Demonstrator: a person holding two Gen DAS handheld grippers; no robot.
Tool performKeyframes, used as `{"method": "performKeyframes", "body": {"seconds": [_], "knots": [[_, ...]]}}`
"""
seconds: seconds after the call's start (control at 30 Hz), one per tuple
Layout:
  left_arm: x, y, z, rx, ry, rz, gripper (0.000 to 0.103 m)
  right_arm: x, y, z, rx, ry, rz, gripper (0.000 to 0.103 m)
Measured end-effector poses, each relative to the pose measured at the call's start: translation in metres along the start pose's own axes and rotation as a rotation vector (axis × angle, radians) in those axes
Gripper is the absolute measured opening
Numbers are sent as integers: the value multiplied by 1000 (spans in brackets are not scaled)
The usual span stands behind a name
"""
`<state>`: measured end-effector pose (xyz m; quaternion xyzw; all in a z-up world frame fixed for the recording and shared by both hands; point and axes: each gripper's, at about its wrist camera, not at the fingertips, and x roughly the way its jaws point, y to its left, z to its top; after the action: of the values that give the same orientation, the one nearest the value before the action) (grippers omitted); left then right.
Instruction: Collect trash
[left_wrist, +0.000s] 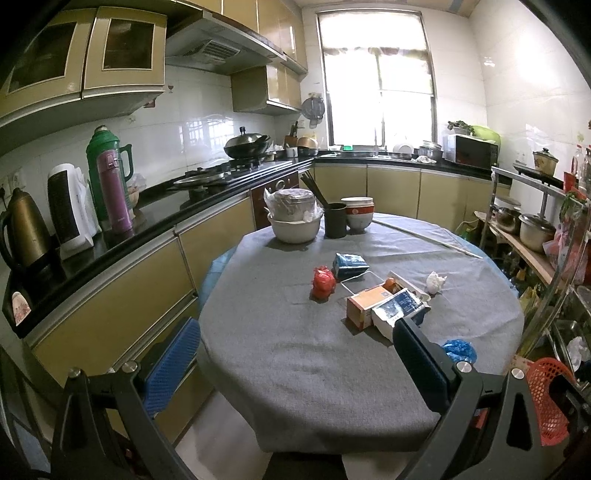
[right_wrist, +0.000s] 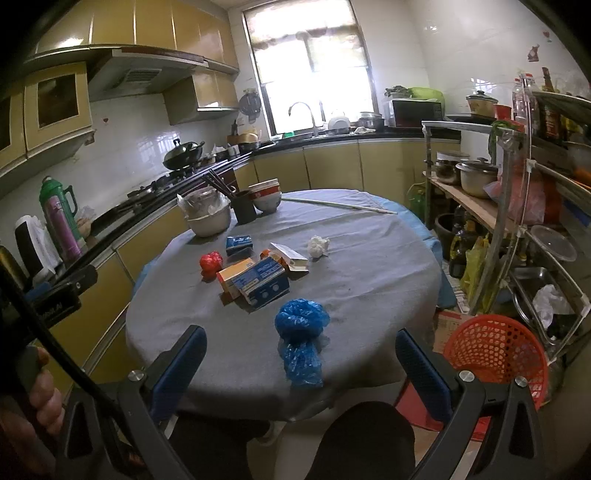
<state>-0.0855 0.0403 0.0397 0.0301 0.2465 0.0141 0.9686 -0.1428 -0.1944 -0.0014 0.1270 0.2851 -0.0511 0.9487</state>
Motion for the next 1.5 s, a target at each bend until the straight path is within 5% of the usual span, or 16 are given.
{"method": "performKeyframes", "body": {"seconds": [0.8, 1.0, 1.33, 1.5], "knots": [[8, 0, -5, 9, 21, 5, 103, 12, -2, -10, -60, 9, -44, 103], [23, 3, -8, 11, 53, 19, 103, 24, -5, -9, -64, 146, -79, 103], [85, 5, -35, 30, 226, -6, 103, 87, -21, -10, -13, 179, -9, 101], [117, 1, -54, 56, 324, -47, 103, 141, -19, -10, -19, 237, 46, 87]]}}
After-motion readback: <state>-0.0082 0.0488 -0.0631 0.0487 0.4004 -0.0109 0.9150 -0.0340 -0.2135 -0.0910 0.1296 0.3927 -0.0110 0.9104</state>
